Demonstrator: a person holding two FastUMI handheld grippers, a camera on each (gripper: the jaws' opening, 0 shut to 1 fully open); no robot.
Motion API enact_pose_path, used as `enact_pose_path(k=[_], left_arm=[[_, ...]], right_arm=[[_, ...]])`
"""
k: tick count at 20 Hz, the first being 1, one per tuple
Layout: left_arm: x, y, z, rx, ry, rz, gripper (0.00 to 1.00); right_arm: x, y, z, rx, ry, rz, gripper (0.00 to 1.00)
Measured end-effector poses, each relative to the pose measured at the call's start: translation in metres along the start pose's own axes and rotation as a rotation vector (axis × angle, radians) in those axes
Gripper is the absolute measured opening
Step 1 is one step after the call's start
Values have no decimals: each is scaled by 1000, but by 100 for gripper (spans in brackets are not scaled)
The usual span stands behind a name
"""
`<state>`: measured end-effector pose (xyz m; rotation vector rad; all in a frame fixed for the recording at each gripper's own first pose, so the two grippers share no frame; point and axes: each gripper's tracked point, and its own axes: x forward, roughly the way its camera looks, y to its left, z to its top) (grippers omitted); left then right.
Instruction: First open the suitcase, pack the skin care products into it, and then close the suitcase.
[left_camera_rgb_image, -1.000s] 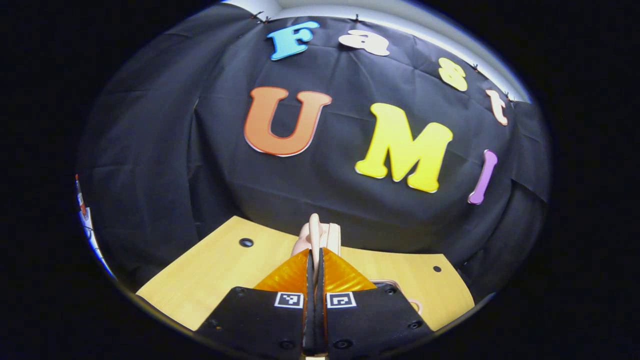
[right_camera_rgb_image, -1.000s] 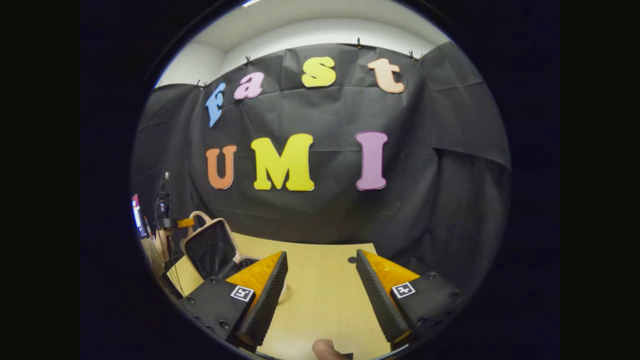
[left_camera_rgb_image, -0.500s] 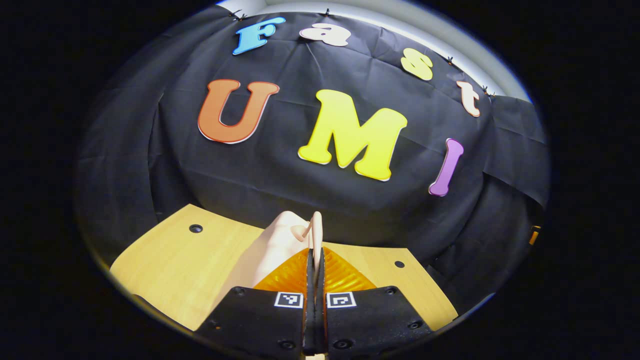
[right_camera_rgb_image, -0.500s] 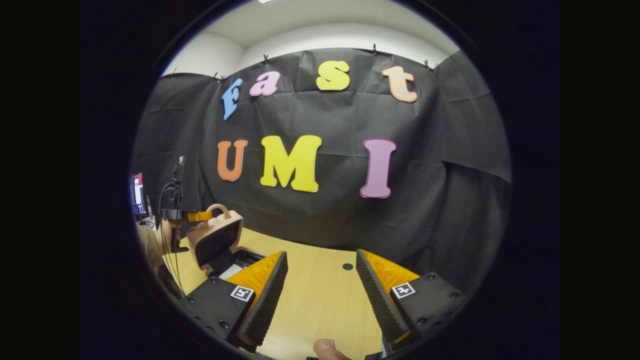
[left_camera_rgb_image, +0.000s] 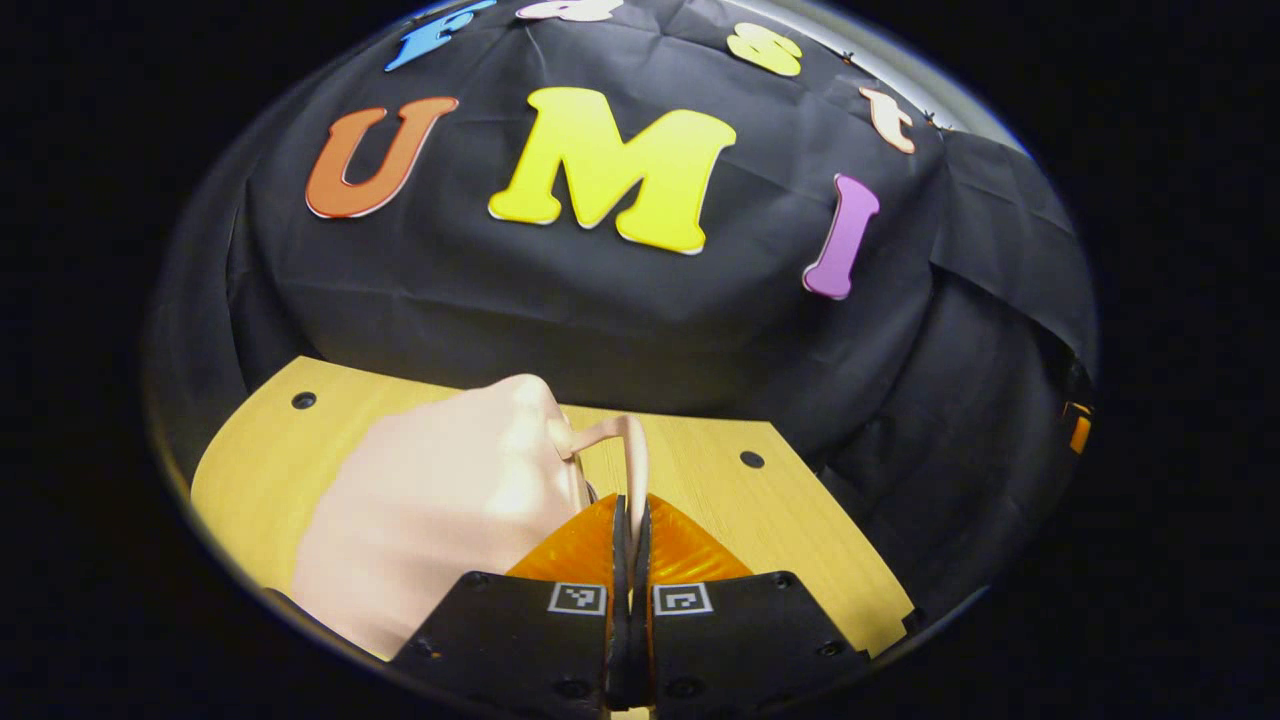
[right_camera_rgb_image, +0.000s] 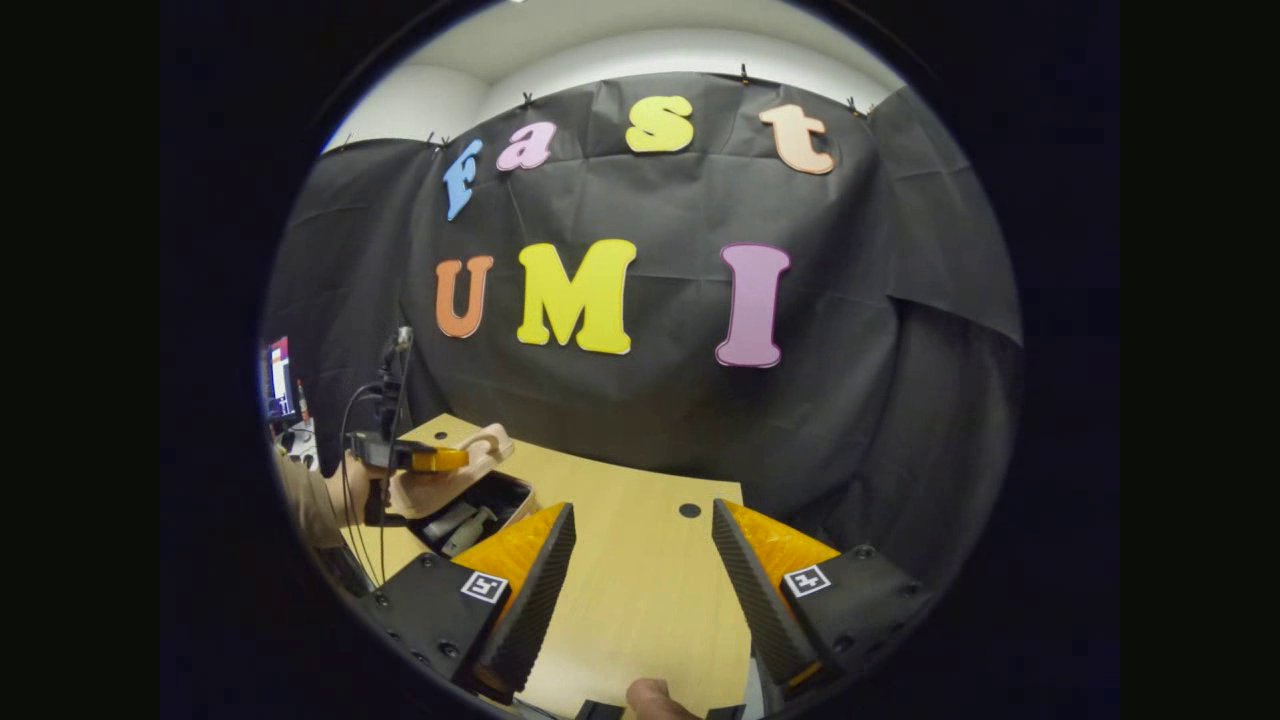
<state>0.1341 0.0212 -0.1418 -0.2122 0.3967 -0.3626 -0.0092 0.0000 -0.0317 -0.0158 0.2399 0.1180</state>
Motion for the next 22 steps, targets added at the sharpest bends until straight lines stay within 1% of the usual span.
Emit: enact_pose_path(k=[2,3,4,5,8,10,11,12,13,14,15,16,17,18,19,20,22], left_arm=[[12,-10,-22,9,55,-2,3],[16,-13,-32,11,83,-3,3],[20,-18,-40,15,108,-1,4],[25,-20,-49,27,132,1,4],[33,-26,-78,96,209,21,4],[37,-30,-85,123,222,36,6],[41,-32,-91,117,240,43,7],[42,-35,-94,100,258,37,15],[44,-40,-93,92,260,36,19],[45,-41,-88,94,258,52,29],[42,-38,-79,108,247,79,38],[38,-36,-68,113,232,96,44],[31,-35,-53,108,205,106,46],[23,-37,-37,102,175,115,63],[13,-33,-18,106,142,144,51],[-2,-27,1,125,99,180,76],[-31,-12,44,169,1,253,91]], right_arm=[[1,-7,-7,5,16,-6,81],[2,-10,-11,7,24,-10,77],[3,-12,-16,11,33,-13,77],[3,-14,-20,17,42,-17,81],[6,-17,-30,37,66,-25,81],[8,-18,-34,47,81,-37,81],[8,-17,-34,51,85,-42,81],[9,-16,-33,53,86,-48,81],[10,-14,-31,51,85,-54,81],[12,-11,-29,48,83,-58,81],[14,-8,-26,45,80,-61,77],[16,-4,-24,43,76,-64,77],[19,2,-19,43,71,-63,77],[21,8,-15,42,65,-63,81],[25,13,-10,38,57,-69,81],[28,18,-3,35,43,-74,81],[34,30,13,29,7,-88,81]])
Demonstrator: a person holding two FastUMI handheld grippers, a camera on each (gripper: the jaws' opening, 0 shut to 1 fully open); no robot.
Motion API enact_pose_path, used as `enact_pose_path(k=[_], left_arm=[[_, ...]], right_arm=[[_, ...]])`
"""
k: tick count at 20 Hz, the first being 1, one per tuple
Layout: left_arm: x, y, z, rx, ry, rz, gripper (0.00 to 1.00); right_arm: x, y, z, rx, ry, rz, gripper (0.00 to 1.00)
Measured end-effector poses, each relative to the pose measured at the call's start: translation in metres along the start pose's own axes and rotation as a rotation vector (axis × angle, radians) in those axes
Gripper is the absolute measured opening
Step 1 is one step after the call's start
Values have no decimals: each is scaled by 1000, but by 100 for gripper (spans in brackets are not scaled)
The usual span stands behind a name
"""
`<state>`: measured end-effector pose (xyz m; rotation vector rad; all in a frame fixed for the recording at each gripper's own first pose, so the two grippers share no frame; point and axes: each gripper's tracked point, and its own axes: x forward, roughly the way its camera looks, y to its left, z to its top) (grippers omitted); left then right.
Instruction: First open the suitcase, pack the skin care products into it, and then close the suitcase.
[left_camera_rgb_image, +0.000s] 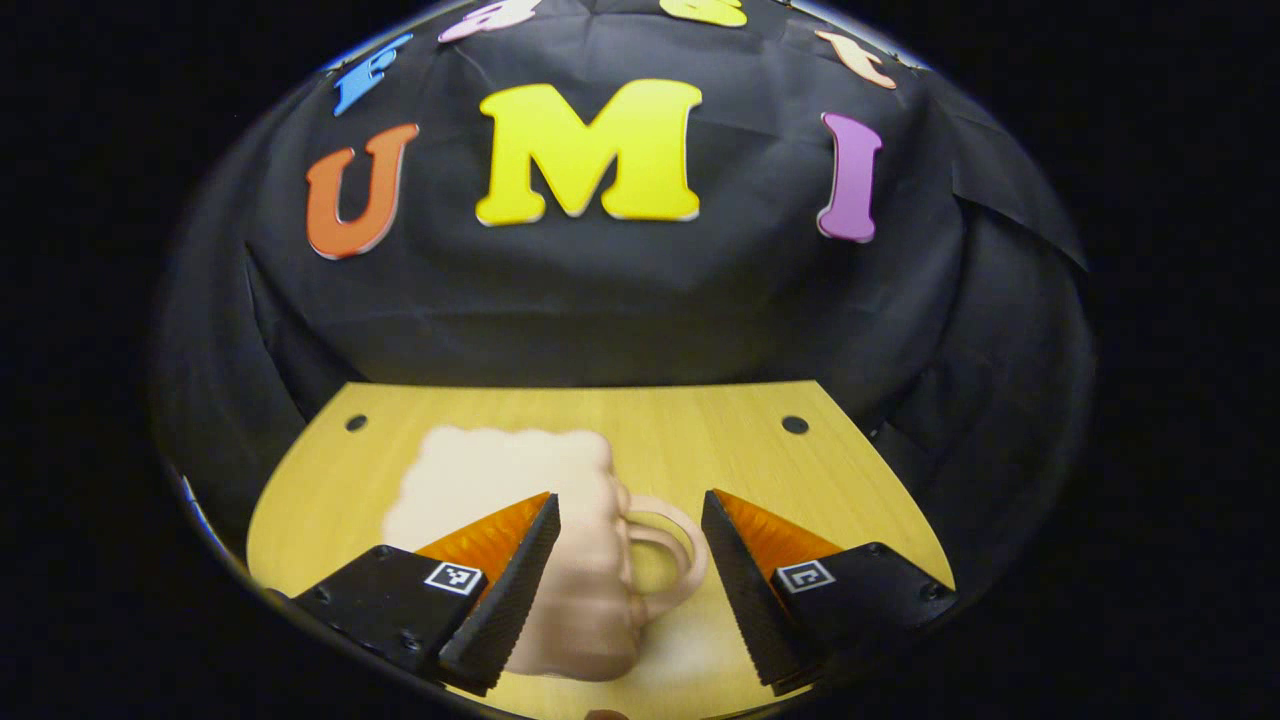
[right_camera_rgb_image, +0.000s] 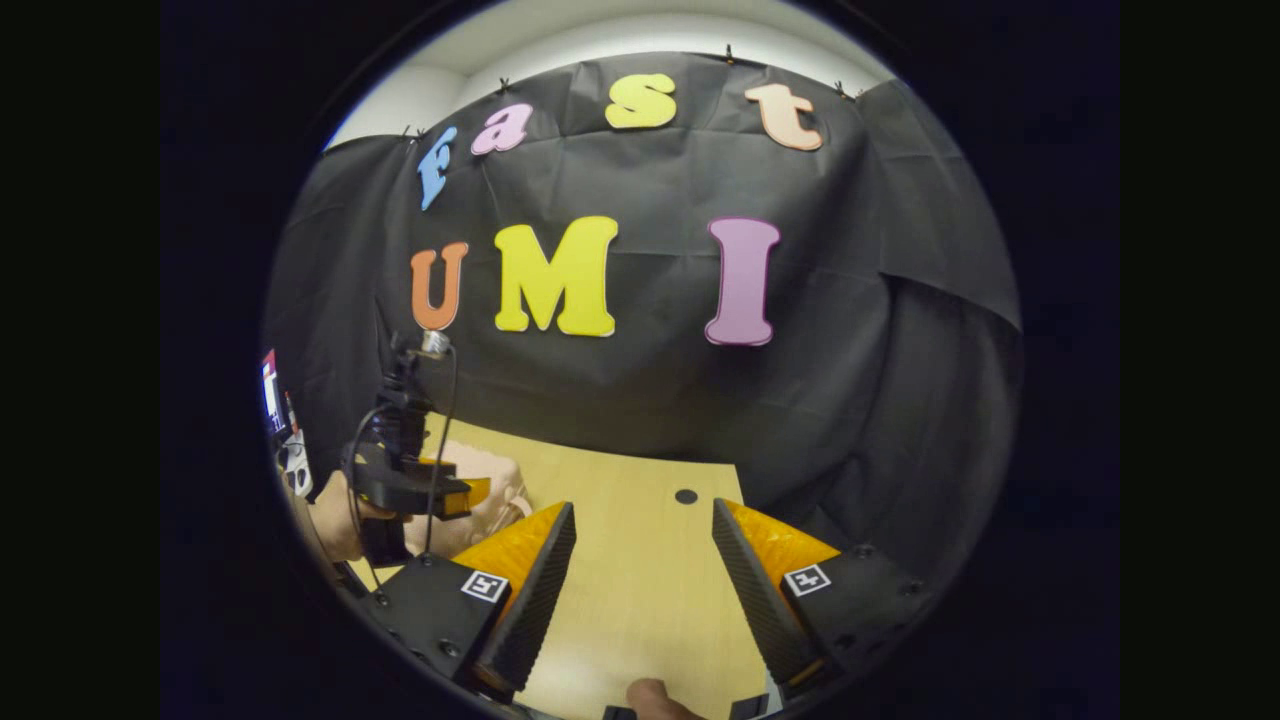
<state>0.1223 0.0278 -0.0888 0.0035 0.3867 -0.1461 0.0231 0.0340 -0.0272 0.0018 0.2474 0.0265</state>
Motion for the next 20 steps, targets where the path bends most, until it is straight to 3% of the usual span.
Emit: enact_pose_path(k=[2,4,6,9,13,20], left_arm=[[-24,28,32,21,-76,61,98],[-54,49,64,28,-162,96,98],[-80,66,91,38,-253,116,98],[-114,81,121,37,-354,115,97],[-146,86,123,36,-375,87,98],[-171,82,75,64,-325,43,98]], right_arm=[[5,11,19,-24,-50,-40,81],[6,32,39,-35,-105,-54,77],[10,51,57,-26,-155,-60,81],[5,84,76,-24,-207,-57,79],[-2,120,85,-30,-234,-53,79],[-16,154,74,-43,-217,-78,80]])
